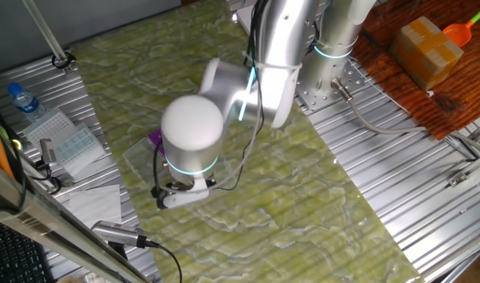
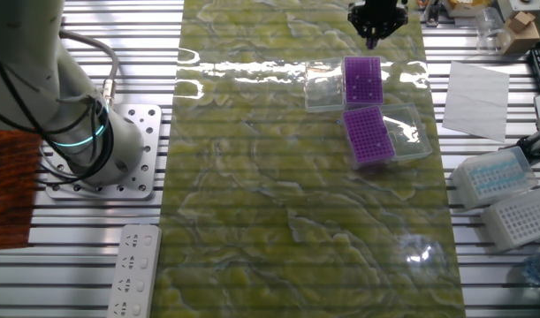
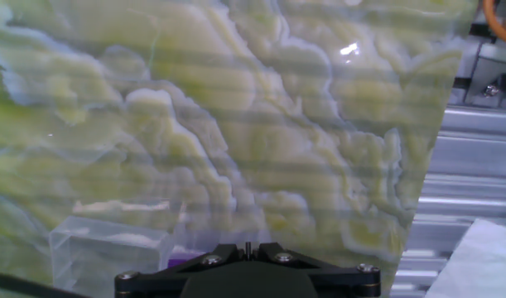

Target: Transfer all small pipette tips from one holder to another

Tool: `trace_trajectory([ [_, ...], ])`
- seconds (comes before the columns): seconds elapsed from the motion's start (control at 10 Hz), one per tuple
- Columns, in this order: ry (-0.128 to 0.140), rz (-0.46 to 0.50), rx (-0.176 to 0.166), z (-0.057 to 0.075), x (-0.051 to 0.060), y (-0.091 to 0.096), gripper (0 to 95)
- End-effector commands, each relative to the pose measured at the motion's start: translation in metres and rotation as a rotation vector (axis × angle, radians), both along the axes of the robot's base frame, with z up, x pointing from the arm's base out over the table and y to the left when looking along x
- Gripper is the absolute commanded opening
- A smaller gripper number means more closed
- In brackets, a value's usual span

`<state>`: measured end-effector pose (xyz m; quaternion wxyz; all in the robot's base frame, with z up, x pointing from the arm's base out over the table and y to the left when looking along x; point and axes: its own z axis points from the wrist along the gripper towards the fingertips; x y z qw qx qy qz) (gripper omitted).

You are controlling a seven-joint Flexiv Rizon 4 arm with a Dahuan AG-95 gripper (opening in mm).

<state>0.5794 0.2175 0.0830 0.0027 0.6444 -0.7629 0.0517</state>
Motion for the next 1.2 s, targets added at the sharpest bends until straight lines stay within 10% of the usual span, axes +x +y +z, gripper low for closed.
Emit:
trace_trajectory([
  [0.1, -0.004, -0.047, 0.060, -0.0011, -0.0033, -0.0047, 0.0],
  [1.2, 0.015, -0.252, 0.249, 0.0034, -0.0045, -0.0118, 0.0],
])
